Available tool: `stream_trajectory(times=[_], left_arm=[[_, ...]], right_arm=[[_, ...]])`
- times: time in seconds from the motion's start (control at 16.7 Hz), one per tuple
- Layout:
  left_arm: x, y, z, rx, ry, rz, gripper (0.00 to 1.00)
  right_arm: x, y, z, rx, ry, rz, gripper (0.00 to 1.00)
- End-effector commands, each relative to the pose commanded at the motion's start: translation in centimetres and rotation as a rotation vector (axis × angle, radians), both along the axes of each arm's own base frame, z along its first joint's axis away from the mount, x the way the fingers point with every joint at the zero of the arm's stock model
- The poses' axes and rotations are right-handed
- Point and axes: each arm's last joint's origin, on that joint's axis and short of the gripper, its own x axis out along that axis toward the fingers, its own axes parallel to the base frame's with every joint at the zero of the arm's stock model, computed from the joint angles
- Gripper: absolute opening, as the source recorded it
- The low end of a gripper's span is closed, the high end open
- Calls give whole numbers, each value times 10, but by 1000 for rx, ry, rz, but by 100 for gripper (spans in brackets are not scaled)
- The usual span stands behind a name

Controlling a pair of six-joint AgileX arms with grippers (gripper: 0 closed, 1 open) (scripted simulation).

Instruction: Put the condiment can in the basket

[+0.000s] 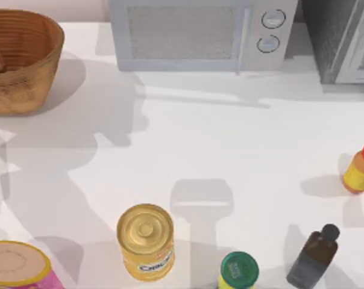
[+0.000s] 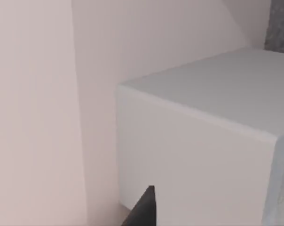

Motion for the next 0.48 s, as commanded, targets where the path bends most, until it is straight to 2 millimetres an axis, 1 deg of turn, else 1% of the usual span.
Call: stream_trajectory(times=[0.12, 0.18, 0.48], left_arm=[[0, 0, 0, 0, 0, 0, 98], [0, 0, 0, 0, 0, 0, 100], [0, 0, 0, 0, 0, 0, 100]], right_arm=[[0, 0, 0, 0, 0, 0, 100], [0, 0, 0, 0, 0, 0, 100], [0, 0, 0, 0, 0, 0, 100]])
